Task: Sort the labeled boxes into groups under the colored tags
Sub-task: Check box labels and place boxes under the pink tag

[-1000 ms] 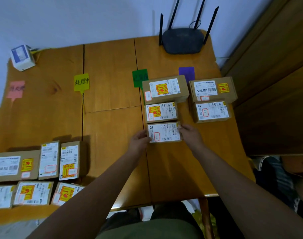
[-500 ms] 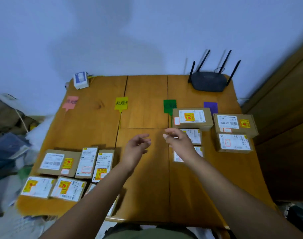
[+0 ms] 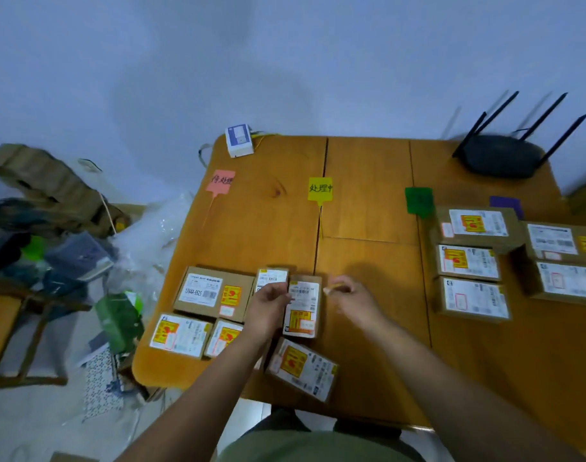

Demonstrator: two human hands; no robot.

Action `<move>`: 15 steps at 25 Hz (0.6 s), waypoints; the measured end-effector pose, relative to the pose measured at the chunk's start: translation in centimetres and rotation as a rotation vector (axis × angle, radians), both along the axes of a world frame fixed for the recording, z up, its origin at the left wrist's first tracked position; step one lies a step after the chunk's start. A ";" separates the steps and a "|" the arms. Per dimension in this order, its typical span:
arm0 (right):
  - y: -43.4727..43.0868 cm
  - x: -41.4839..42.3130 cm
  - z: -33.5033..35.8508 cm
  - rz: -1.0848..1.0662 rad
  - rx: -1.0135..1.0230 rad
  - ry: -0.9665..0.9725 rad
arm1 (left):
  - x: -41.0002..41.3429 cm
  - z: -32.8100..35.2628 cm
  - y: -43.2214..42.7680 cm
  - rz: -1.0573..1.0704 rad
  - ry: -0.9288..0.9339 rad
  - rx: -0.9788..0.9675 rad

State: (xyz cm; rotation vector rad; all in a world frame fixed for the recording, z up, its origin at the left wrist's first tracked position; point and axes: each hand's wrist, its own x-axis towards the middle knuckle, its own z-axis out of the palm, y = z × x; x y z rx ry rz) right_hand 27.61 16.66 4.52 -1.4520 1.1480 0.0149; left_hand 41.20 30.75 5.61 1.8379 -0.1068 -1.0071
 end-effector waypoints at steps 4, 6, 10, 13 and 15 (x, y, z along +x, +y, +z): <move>3.3 1.4 -2.4 -0.084 0.042 0.135 | 2.2 -3.5 1.6 -0.166 0.029 0.128; 4.5 1.5 -3.4 -0.129 0.100 0.136 | 2.3 -4.6 1.7 -0.232 0.064 0.139; 5.7 1.7 -5.0 -0.153 0.169 0.150 | 1.6 -5.3 1.0 -0.318 0.006 0.181; 5.8 1.9 -5.8 -0.157 0.175 0.134 | 0.8 -5.3 0.4 -0.361 0.021 0.194; 5.7 1.9 -6.0 -0.175 0.178 0.121 | 0.4 -5.5 0.1 -0.382 0.000 0.211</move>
